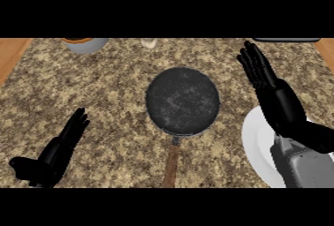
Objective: Pick the cupcake from the plate and place it in the pan
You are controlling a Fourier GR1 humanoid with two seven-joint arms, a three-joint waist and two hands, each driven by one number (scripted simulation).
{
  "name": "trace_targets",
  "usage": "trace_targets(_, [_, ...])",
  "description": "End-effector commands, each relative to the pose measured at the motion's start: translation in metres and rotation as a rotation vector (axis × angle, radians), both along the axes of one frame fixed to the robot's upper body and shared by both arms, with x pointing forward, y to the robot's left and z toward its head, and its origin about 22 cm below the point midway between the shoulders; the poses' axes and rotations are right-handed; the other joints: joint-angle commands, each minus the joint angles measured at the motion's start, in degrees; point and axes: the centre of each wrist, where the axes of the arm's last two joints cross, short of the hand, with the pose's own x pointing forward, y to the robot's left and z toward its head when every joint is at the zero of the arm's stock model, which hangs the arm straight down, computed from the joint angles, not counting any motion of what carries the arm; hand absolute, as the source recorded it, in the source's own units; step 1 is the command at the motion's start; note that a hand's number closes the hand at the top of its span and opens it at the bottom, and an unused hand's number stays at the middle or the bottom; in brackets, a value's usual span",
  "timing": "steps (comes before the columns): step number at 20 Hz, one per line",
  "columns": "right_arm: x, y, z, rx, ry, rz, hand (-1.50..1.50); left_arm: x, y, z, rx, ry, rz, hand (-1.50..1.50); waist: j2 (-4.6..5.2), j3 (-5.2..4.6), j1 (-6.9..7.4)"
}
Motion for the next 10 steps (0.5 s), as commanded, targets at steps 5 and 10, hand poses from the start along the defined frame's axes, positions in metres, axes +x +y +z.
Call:
trace_targets(5, [0.012,-0.071,0.023,0.125,0.0,0.418,1.5,0.035,0.016,0.044,0.005,-0.108,0.164,0.0,1.27,0.29,-0.56])
trace_targets(10, [-0.017,-0.196,0.031,-0.167,-0.061,0.221,1.5,0.046,0.008,0.051,-0.039,-0.077,0.225,0.0,1.29,0.35,-3.15])
